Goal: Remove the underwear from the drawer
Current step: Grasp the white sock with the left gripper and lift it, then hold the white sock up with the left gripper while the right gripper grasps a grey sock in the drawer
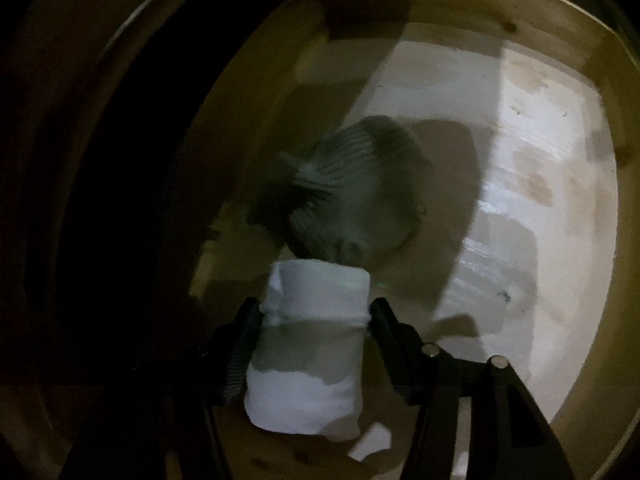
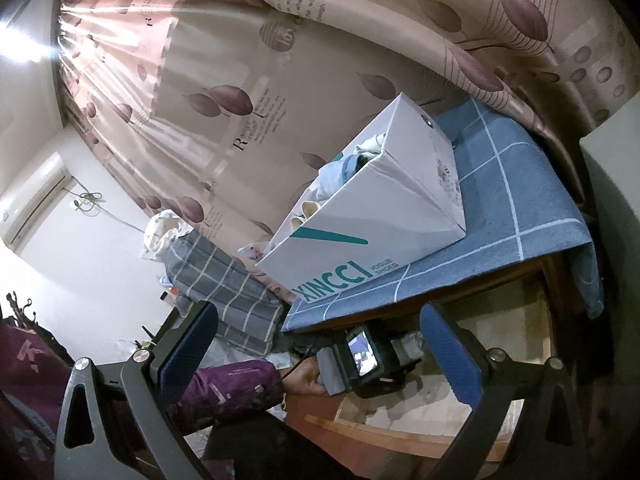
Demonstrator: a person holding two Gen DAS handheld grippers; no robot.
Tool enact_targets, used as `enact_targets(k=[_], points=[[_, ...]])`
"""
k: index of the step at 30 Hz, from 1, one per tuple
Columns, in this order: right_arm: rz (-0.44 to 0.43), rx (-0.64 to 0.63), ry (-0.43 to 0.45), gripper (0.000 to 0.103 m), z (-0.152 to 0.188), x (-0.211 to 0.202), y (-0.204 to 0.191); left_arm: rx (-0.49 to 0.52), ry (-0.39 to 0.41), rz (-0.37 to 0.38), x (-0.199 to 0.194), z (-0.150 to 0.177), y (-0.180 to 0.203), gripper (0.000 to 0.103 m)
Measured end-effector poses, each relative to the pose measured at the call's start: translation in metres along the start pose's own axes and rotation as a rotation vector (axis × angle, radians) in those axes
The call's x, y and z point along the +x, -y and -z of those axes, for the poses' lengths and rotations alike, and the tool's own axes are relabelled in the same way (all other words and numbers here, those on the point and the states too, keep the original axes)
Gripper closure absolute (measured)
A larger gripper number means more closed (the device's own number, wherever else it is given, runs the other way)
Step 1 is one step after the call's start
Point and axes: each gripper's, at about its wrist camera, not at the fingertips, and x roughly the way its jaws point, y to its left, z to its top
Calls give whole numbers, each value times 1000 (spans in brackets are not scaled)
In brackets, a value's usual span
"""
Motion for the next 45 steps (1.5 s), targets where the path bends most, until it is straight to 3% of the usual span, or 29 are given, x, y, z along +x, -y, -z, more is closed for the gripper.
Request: enact_targets(k=[2,7,11,13,20,24,28,34,40,45], points=[[2,3,0,2,0,0,0,-16,-16,18,2,-1,-4,59],[0,27,18,2,-1,-3,4,-37,-30,72,-3,3,-9,67],[21,51,23,2,-2,-4,8,-27,-4,133,-23,3,-4,68],[71,40,-5,2,-1,2,8,-38,-3,176,-31,2,-7,68],[159,-22,-144,2,8,26,6,-66,82,206,-66,1,-18,68],[177,-33,-167,2,12,28,8,-82,114,209,-93,-5,-13,68],[193,-32,-182,2,14,30,9,-130,154,228,-133,11,3,68],[235,-82,-231,2,20,41,4,-276,257,244,-191,19,-11,68],[302,-172,-304,2,31,63,-5,-509,384,251,-240,38,-36,68],[339,-190,-468,2,53,109,2,-660,465,226,-277,70,-48,68]])
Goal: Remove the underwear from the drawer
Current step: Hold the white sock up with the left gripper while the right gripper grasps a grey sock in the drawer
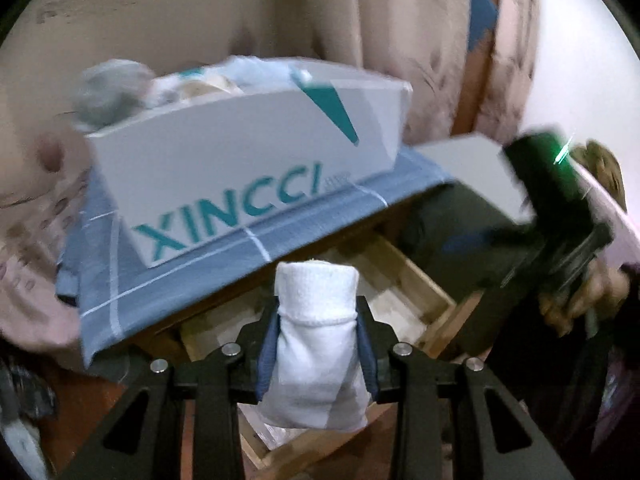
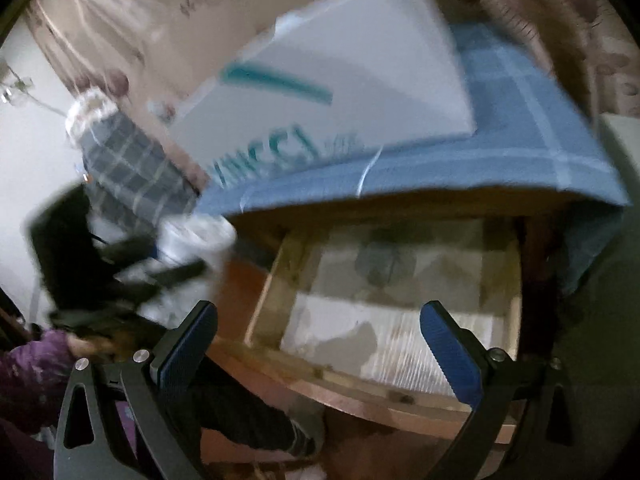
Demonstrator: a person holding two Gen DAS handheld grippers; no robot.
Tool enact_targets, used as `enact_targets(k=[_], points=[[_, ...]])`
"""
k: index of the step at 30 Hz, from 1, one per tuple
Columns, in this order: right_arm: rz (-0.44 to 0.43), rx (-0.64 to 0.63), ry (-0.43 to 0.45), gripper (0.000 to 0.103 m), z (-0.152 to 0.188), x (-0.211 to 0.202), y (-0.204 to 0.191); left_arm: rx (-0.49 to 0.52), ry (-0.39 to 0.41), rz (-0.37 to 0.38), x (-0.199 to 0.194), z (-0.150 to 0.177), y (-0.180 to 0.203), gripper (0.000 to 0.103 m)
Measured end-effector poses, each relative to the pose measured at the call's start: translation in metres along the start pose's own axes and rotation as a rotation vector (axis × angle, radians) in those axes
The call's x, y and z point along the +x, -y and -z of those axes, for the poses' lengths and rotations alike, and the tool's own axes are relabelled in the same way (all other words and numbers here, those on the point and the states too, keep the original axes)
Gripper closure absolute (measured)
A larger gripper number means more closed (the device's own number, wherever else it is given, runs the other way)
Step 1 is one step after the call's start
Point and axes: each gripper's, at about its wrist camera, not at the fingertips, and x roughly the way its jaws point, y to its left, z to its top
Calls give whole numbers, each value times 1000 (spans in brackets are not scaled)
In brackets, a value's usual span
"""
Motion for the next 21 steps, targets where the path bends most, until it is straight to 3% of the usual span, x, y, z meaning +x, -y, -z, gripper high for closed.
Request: enact_targets(k=[4,6,10,16,21], points=[[84,-112,-160,5,0,50,-17,-60,62,-36,-26,11,-5,67],[125,-163,-248,11,-2,78,-25,-101,84,-40,-36,20,-9,67],[206,-283,-326,15,-7,115,-40,-160,136,-55,-50,31,-21,67],[371,-574,-479,27,3,176,-58,-187,190,-70,-60,35,-30,67],[459,-695,-511,31,10,207,-53,-175,205,-74,-62,37,-29,67]])
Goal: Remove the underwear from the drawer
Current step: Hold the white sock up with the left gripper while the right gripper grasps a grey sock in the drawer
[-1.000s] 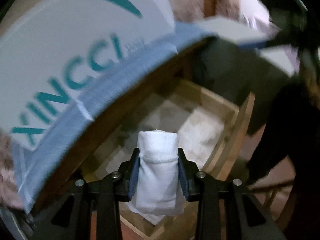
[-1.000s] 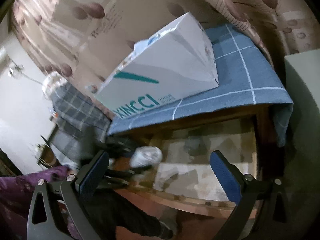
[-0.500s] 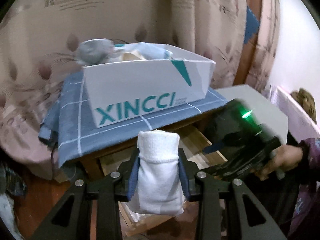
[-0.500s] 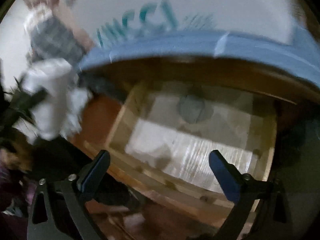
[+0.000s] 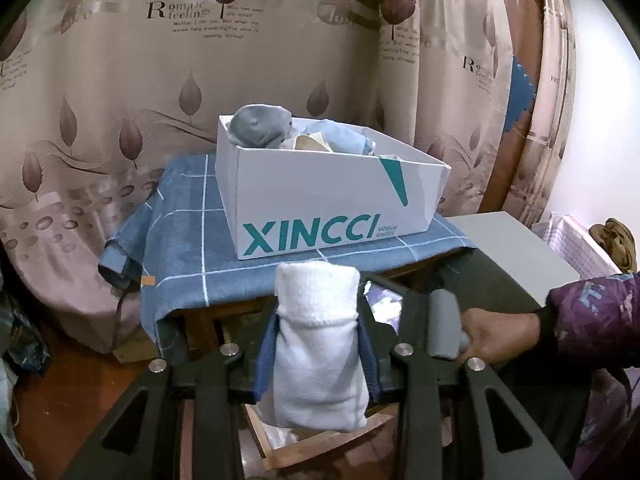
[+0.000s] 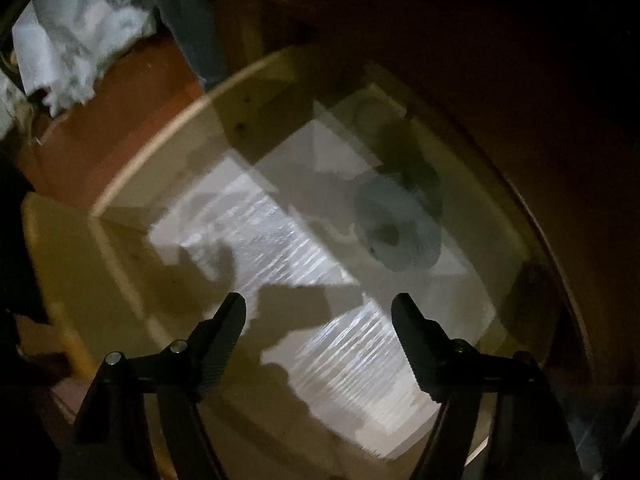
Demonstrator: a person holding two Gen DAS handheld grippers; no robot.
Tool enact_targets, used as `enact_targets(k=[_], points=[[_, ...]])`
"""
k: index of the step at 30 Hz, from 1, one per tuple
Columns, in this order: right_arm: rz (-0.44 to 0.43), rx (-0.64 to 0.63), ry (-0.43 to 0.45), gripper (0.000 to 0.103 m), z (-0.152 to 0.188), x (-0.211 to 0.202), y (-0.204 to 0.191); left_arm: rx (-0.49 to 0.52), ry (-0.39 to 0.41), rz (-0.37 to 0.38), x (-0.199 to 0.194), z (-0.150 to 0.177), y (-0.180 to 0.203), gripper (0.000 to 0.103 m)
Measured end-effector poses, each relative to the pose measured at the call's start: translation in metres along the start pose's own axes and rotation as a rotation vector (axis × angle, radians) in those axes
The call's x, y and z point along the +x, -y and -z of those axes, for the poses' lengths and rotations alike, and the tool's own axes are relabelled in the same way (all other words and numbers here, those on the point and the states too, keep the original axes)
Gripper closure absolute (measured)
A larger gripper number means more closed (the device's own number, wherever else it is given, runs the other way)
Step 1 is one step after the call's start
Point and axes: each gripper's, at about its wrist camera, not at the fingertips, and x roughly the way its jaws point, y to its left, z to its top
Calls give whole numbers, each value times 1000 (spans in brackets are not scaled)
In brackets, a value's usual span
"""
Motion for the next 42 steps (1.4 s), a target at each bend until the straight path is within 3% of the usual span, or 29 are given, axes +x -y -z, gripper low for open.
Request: enact_targets(k=[6,12,20,26,29,36,42], points=[[150,-122,13,31,-4,19,-11,-1,4,-3,0,1,-1,66],[157,-125,17,31,-8,30,-2,-14,4,-1,1,2,-2,66],[267,-162,28,31,-15,46,9,6,-5,-5,2,2,-1,65],[220,-94,16,30,-18,59,32,-18,-6,1,2,1,-3,65],[200,-128,41,28,-21,61,34,-20,-7,1,3,0,-3,65],[203,-198,69,10,-23,69,35,-21,-15,-3,5,1,-3,65],[190,-218,92,10,-21,64,42,-30,-17,0,6,2,-4,65]])
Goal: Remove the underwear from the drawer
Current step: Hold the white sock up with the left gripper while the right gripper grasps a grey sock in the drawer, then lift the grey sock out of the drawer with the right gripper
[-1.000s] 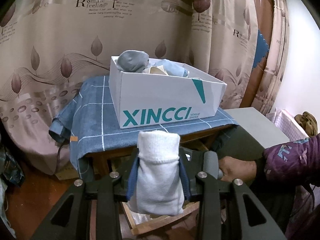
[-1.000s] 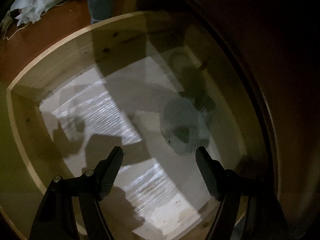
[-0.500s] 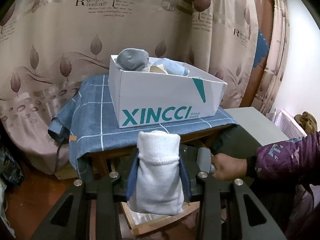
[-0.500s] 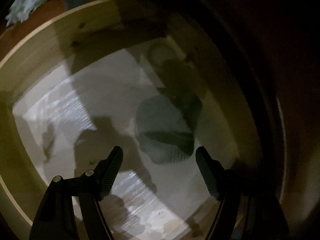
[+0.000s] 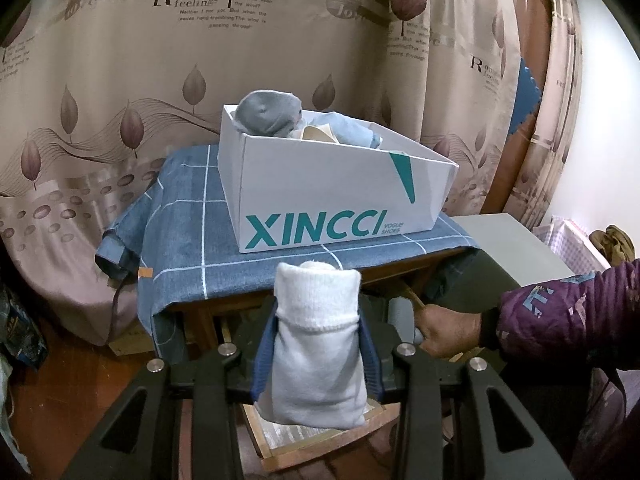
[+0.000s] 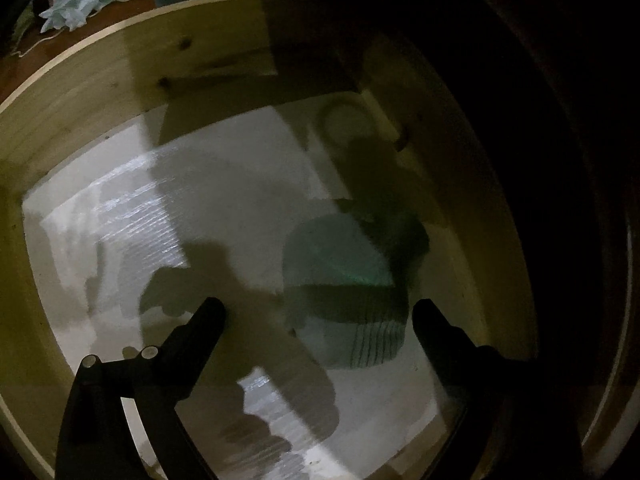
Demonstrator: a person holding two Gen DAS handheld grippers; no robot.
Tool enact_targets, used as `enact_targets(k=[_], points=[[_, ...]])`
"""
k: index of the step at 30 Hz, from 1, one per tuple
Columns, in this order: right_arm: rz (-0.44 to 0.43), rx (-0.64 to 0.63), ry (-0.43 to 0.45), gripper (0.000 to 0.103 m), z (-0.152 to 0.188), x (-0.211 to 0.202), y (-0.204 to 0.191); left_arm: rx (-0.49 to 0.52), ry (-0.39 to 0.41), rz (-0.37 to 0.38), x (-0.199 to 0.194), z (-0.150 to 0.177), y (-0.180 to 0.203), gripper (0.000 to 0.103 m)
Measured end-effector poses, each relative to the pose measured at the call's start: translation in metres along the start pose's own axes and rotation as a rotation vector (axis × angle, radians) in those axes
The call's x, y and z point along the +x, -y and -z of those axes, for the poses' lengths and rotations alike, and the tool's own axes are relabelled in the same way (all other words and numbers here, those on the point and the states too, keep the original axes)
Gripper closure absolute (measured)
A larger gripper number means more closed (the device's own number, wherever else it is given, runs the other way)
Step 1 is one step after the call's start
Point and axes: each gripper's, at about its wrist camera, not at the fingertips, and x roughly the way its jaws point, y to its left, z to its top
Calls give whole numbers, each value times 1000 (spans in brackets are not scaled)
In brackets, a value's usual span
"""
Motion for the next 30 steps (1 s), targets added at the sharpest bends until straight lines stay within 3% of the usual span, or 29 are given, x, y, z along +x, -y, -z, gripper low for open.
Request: enact_targets(k=[2,5,7,8,9,10,21,30], points=[[0,0,1,10,1,-2,2,1,0,-1,0,1,0,64],[-23,12,2,20,8,-9,1,-1,-1,0,0,0,0,64],[-58,26,-5,32,9,-9,4,-2,1,-3,-1,0,0,64],[-85,35,-12,44,10,-10,5,-3,2,-4,-1,1,0,64],[-85,40,-22,63,11,-11,6,-5,3,-6,-1,1,0,64],[-77,34,-36,66,13,-12,8,-7,4,-5,-1,0,-1,64],[-217,68,-98,74,42,-44,21,-7,9,-4,-1,0,-3,64],[-220,50,-104,74,70,-88,24,12,19,0,-2,1,2,64]])
